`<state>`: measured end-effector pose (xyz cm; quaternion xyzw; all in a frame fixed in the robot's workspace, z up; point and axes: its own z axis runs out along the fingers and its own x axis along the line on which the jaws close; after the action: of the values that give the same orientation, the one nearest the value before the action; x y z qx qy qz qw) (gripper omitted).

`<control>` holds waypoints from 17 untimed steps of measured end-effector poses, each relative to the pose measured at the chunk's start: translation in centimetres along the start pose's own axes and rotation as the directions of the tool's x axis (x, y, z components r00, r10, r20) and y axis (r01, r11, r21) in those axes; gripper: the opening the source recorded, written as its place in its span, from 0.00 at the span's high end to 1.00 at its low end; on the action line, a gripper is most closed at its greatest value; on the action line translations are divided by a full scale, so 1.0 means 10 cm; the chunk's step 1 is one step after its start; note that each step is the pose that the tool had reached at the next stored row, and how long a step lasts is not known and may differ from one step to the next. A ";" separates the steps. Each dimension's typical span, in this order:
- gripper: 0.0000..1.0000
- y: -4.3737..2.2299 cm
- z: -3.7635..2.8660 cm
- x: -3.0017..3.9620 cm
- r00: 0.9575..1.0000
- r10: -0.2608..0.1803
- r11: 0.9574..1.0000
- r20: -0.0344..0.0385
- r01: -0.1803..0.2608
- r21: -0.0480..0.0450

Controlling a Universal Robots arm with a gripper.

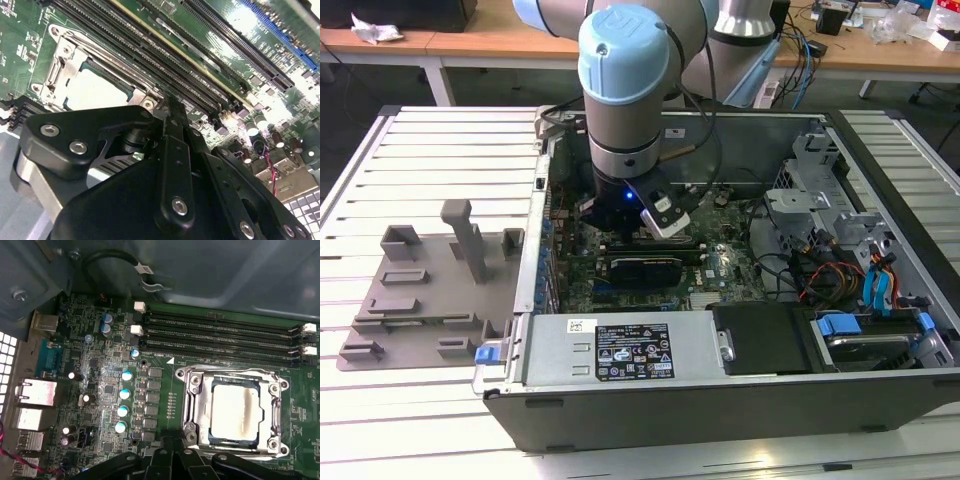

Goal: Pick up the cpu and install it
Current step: 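Install the second cpu locking lever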

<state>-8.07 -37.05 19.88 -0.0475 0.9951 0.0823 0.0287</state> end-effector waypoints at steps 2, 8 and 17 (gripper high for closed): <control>0.89 -0.001 0.003 0.000 1.000 -0.001 1.000 0.000 0.001 0.000; 0.89 0.010 -0.080 -0.030 1.000 -0.002 1.000 -0.002 0.002 0.020; 0.89 0.032 -0.061 -0.265 1.000 -0.005 0.995 -0.010 0.006 0.103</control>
<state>-5.49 -36.60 20.70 -0.0493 0.9980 0.0303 0.0264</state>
